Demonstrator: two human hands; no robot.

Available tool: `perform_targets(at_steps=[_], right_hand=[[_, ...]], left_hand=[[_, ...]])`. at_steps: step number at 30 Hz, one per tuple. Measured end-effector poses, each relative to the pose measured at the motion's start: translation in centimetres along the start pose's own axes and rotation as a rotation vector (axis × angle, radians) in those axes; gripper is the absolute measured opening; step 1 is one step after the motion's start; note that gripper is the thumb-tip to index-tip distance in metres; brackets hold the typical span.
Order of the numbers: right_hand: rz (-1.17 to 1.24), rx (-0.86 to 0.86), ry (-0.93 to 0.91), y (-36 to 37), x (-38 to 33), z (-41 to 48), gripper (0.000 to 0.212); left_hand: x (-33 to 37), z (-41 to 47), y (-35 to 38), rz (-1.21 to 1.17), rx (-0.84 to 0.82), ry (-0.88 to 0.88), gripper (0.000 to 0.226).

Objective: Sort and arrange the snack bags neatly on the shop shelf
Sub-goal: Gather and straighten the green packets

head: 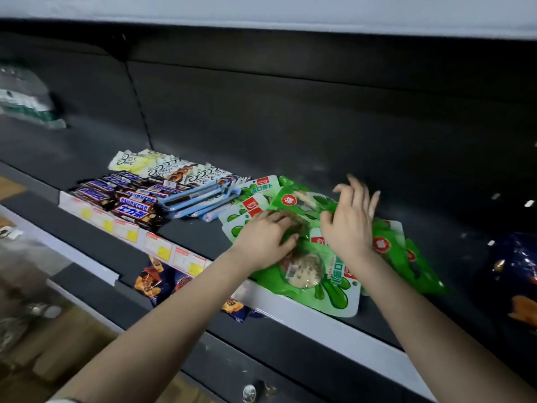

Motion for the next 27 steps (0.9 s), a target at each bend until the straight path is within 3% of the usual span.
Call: perform_targets(at_steps=[13,17,22,27], right_hand=[[0.120,-0.118,-0.334,5.4,-10.7,1.1,0.048],[0.029,-0.286,-0.335,9.0,-10.7,1.1,0.065],[-0.042,-0.677,-0.248,13.7,-8.9,0.0,0.087],[-0.110,-0.732,-0.257,14.0,-7.7,0.1,0.085]], left_hand=[[-9.3,-3.7,0.3,-0.028,-0.085,-0.349,0.058],[-10.9,-4.2,1.0,-0.070,-0.108,-0.418,0.070],[-11.3,-4.2,1.4,-0.182,-0.114,-0.438,0.076],[-10.0,-3.2,0.3,-0.332,0.023,-0.330,0.074]])
Point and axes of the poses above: each hand's wrist, its own z-axis towards the middle knuckle, its own y-axis out of the palm, x = y × z, the point moved 8 cm from there along z, towards the middle knuckle, and after that the axes turned 2 degrees about z, right-handed, at the moved point
